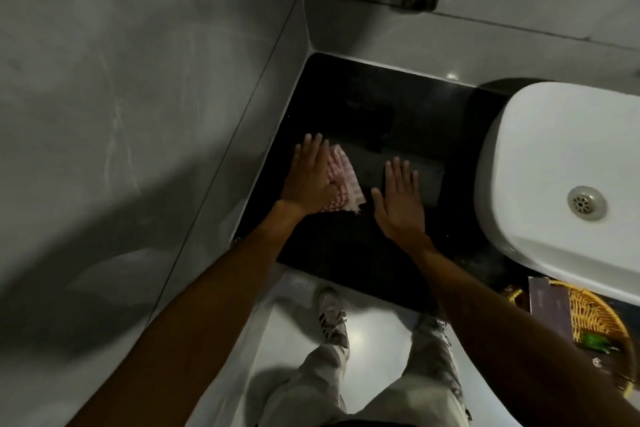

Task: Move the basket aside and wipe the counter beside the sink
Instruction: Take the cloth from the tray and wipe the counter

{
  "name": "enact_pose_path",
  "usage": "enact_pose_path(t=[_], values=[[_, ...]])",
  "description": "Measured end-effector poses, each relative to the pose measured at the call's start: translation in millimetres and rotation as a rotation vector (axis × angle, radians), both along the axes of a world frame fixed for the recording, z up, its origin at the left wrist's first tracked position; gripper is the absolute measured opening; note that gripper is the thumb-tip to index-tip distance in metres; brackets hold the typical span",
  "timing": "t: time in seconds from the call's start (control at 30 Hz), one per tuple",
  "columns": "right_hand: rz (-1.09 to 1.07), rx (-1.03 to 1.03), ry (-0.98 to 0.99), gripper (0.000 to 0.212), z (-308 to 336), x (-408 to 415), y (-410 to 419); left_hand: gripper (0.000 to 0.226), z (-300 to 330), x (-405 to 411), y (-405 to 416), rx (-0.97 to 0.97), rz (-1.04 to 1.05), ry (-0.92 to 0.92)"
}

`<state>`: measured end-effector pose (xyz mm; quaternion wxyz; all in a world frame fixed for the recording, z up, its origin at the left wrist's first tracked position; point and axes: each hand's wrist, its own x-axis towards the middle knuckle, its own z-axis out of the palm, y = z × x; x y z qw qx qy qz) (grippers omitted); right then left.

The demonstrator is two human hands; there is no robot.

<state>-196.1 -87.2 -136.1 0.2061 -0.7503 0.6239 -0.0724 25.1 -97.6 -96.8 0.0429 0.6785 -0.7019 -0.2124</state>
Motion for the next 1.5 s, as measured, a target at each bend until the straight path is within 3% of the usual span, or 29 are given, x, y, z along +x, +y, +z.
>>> enact_pose_path(t=[0.1, 0.2, 0.53, 0.6, 0.73, 0.8, 0.93, 1.0, 1.07, 1.17, 1.23, 1.33, 1.4, 1.5], values=[[0.047, -0.037, 0.018, 0.065, -8, -3, 1, 0.103, -23, -23, 2, 0.011, 0.027, -0.078], [0.036, -0.043, 0.055, 0.067, -10, -1, 2, 0.101, -34, -36, 20, -0.055, 0.216, -0.082], [0.052, 0.028, 0.053, 0.068, 13, 1, 7, 0.105, -24, -21, 144, 0.048, 0.735, -0.085], [0.058, 0.054, 0.056, 0.068, 18, 0, 6, 0.102, -21, -26, 154, 0.048, 0.926, 0.031], [0.084, 0.098, 0.069, 0.069, 28, 0, 9, 0.098, -12, -33, 159, -0.114, 1.300, 0.513], [0.082, 0.122, 0.045, 0.069, 34, 0, 10, 0.098, -3, -34, 161, -0.191, 1.381, 0.590], [0.064, 0.174, -0.041, 0.065, 46, 4, 22, 0.095, 21, -26, 172, -0.161, 1.611, 0.687], [0.068, 0.242, -0.238, 0.058, 54, 11, 37, 0.093, 31, -23, 189, -0.218, 1.527, 0.603], [0.084, 0.400, -0.469, 0.053, 62, 21, 53, 0.097, 31, -19, 207, -0.217, 1.261, 0.662], [0.048, 0.816, -0.730, 0.054, 76, 40, 60, 0.110, 44, -10, 205, 0.124, 0.787, 1.050], [-0.033, 1.057, -0.841, 0.051, 86, 41, 51, 0.117, 49, -5, 181, 0.317, 0.479, 1.016], [-0.141, 0.996, -0.770, 0.022, 94, 30, 27, 0.128, 51, -2, 125, 0.415, 0.421, 1.041], [-0.304, 0.892, -0.754, 0.013, 92, 21, 9, 0.111, 51, 2, 86, 0.483, 0.454, 1.185], [-0.596, 0.776, -0.914, 0.012, 94, 13, -19, 0.082, 55, 4, 31, 0.548, 0.529, 1.314]])
